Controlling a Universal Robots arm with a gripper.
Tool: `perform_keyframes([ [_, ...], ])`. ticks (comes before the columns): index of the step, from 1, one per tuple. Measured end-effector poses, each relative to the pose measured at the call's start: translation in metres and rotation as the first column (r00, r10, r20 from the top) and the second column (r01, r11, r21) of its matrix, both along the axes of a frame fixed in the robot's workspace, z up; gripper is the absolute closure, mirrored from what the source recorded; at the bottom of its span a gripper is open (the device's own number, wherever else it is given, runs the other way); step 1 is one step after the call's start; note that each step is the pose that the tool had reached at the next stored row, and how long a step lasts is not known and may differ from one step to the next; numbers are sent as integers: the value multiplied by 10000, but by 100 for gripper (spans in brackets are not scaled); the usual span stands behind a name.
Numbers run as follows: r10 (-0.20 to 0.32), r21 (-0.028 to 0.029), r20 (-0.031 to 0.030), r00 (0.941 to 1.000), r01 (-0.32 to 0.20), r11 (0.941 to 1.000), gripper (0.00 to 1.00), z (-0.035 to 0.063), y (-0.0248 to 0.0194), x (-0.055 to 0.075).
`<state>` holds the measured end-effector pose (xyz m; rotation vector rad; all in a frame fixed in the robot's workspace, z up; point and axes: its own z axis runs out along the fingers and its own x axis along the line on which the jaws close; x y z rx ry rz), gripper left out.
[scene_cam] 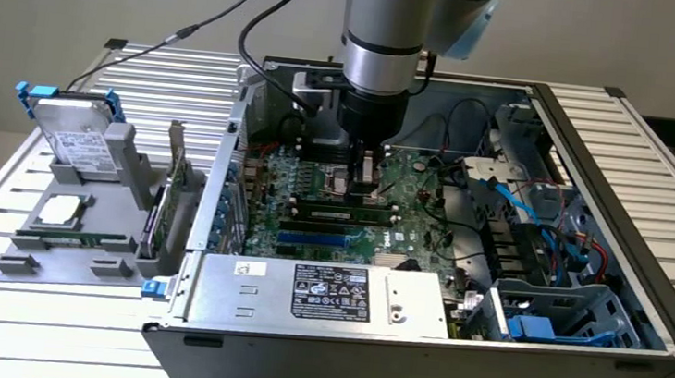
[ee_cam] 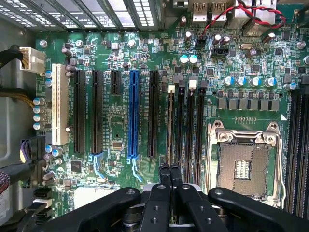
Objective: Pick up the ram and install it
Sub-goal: 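Press down the ram until it locks into place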
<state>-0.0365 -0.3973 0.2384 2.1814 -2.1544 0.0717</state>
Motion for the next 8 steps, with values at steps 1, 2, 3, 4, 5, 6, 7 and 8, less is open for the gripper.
perform_keyframes([
  [1,0,0,0,10000,0,10000,90,0,0,0],
  [2,0,0,0,10000,0,10000,90,0,0,0],
  [3,44,0,0,10000,-44,10000,90,0,0,0],
  [4,158,-2,-1,9999,-158,9999,90,3,0,-1],
  [5,260,-3,-2,9997,-260,9997,90,15,-1,-4],
  [6,357,-1,-1,9994,-357,9994,90,31,0,-6],
  [7,462,1,0,9989,-462,9989,90,48,0,-7],
  [8,583,0,0,9983,-583,9983,90,66,0,-8],
])
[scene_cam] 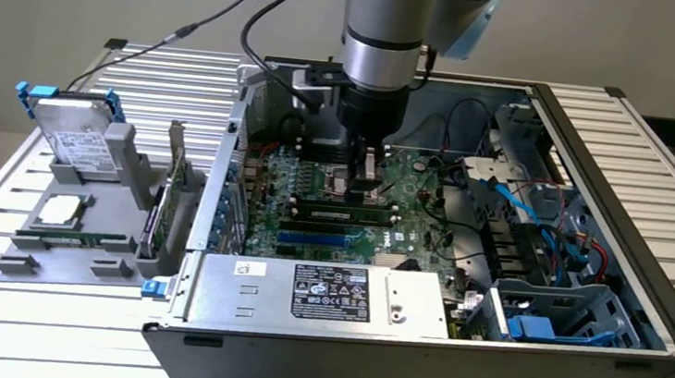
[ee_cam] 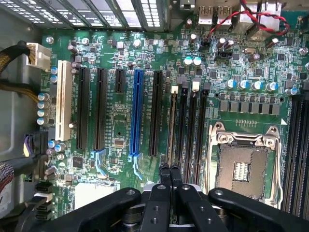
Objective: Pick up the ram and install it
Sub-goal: 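Press down the ram until it locks into place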
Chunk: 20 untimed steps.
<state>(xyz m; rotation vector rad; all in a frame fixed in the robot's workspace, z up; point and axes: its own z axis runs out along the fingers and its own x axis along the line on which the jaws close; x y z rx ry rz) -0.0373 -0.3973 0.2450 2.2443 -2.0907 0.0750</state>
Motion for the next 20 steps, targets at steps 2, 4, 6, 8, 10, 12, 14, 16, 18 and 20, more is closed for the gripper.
perform_keyframes([
  [2,250,0,0,9997,-250,9997,90,31,0,-1],
  [4,515,0,0,9987,-515,9987,90,57,0,-1],
  [6,816,1,0,9967,-816,9967,90,77,0,-1],
  [8,1157,1,1,9933,-1157,9933,90,90,0,-1],
  [10,1514,3,2,9885,-1514,9885,90,95,0,-1],
  [12,1878,2,2,9822,-1878,9822,90,97,0,-1],
  [14,2236,1,1,9747,-2236,9747,90,97,0,-1],
  [16,2591,1,0,9658,-2591,9658,90,98,0,-1],
  [18,2942,-2,0,9558,-2942,9558,90,97,0,-1],
  [20,3288,-12,-4,9444,-3288,9444,90,97,0,-2],
])
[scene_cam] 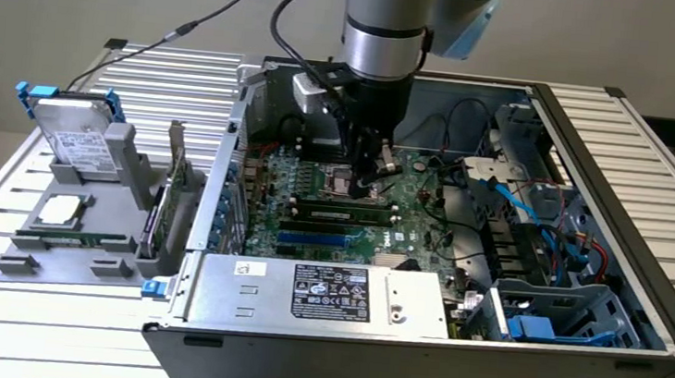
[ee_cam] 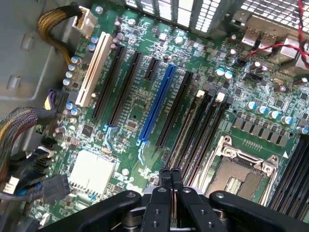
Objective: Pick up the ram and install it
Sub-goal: 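Press down the ram until it locks into place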
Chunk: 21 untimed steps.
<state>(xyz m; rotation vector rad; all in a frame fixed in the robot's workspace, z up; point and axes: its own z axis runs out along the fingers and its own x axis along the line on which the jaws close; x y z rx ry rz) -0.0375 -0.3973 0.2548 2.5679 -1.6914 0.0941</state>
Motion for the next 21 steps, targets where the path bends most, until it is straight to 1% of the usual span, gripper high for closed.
perform_keyframes([
  [2,365,-17,0,9993,-365,9993,90,0,0,-1],
  [4,718,-37,-2,9974,-718,9974,90,1,-1,-2],
  [6,1077,-64,-4,9942,-1077,9942,90,0,0,-2],
  [8,1445,-99,-9,9895,-1445,9895,90,1,0,-3],
  [12,2157,-169,-21,9765,-2157,9763,90,0,0,-5],
  [15,2676,-222,-35,9635,-2676,9633,90,0,0,-5],
  [16,2859,-240,-40,9582,-2859,9579,90,1,-1,-6],
  [17,3019,-243,-41,9533,-3019,9530,90,0,0,-7],
  [18,3054,-242,-42,9522,-3054,9519,90,-1,0,-7],
  [21,3048,-244,-42,9524,-3048,9521,90,-12,0,-13],
])
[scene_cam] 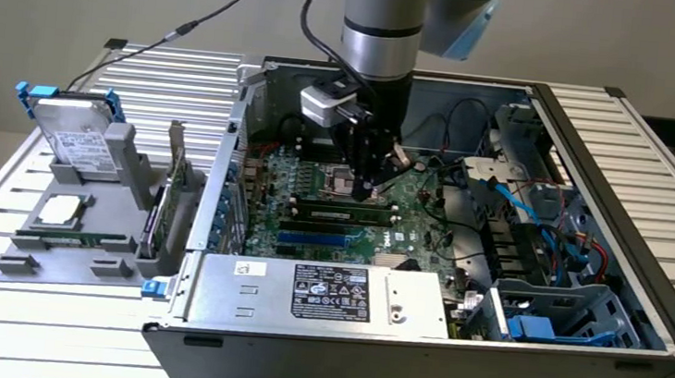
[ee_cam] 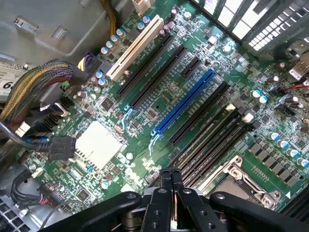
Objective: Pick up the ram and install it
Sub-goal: 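Press down the ram until it locks into place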
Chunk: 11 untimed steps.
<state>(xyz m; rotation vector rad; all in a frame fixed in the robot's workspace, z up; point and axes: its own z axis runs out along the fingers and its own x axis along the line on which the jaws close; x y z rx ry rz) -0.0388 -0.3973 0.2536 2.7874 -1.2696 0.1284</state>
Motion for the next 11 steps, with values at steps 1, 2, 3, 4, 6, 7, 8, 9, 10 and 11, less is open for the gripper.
perform_keyframes([
  [1,-32,1,1,10000,32,10000,90,-4,0,-1],
  [2,-155,1,1,9999,155,9999,90,-9,0,-1],
  [3,-287,2,2,9996,287,9996,90,-14,0,-2],
  [4,-435,1,1,9991,435,9991,90,-20,0,-2],
  [6,-755,1,1,9971,755,9971,90,-32,0,-2],
  [7,-915,1,1,9958,915,9958,90,-39,0,-2],
  [8,-1080,1,0,9942,1080,9942,90,-45,0,-2],
  [9,-1247,0,0,9922,1247,9922,90,-51,0,-2],
  [10,-1422,1,1,9898,1422,9898,90,-58,0,-2],
  [11,-1591,2,1,9873,1591,9873,90,-64,0,-1],
])
